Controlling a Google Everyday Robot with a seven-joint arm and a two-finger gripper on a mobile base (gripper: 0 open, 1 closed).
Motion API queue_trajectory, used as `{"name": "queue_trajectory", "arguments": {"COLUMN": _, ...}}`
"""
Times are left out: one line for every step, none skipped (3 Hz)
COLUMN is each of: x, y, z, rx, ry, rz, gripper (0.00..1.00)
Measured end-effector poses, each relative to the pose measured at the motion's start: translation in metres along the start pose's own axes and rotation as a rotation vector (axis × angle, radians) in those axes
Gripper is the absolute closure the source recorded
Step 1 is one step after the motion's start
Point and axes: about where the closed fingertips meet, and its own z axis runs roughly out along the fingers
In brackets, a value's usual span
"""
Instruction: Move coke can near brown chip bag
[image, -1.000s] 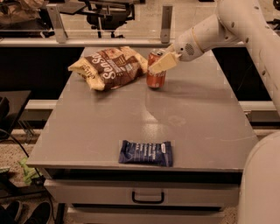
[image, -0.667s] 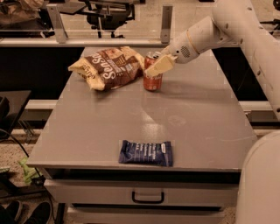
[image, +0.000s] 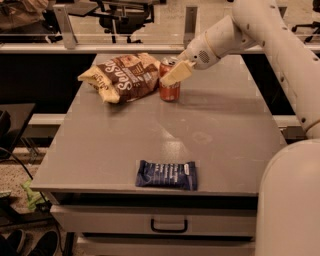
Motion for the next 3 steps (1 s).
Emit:
{"name": "queue_trajectory", "arguments": {"x": -0.0015, "y": -0.0047, "z": 0.0027, "rx": 0.004, "ry": 0.001, "rz": -0.006, "gripper": 0.41}}
{"name": "queue_trajectory", "arguments": {"x": -0.0017, "y": -0.005, "z": 0.0062, "rx": 0.0, "ry": 0.001, "rz": -0.007, "gripper": 0.17}}
{"name": "queue_trajectory", "arguments": {"x": -0.0017, "y": -0.0045, "z": 0.0099, "rx": -0.006, "ry": 0.002, "rz": -0.007, "gripper": 0.0}}
